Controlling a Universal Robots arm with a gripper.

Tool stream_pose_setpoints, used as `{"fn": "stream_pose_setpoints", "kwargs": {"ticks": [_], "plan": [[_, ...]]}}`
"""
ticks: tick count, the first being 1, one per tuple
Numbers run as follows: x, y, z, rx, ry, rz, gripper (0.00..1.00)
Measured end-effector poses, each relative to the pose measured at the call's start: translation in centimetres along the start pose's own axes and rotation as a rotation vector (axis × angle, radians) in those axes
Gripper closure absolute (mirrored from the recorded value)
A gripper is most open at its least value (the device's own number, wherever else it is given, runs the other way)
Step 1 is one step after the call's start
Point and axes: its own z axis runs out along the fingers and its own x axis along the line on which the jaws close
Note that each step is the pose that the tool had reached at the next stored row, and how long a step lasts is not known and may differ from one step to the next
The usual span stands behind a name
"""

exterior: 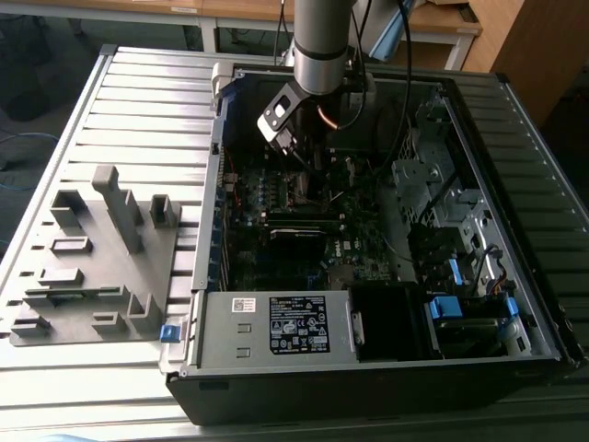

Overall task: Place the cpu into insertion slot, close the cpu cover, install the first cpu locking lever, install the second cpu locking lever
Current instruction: 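Place the cpu into insertion slot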

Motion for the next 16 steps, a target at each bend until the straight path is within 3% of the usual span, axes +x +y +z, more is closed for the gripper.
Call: {"fn": "stream_pose_setpoints", "kwargs": {"ticks": [9, 16], "plan": [[0.0, -0.21, 0.1, 0.0, -0.0002, 0.0, 0.46], [0.0, -0.35, 0.8, 0.0001, -0.0002, 0.0, 0.46]]}}
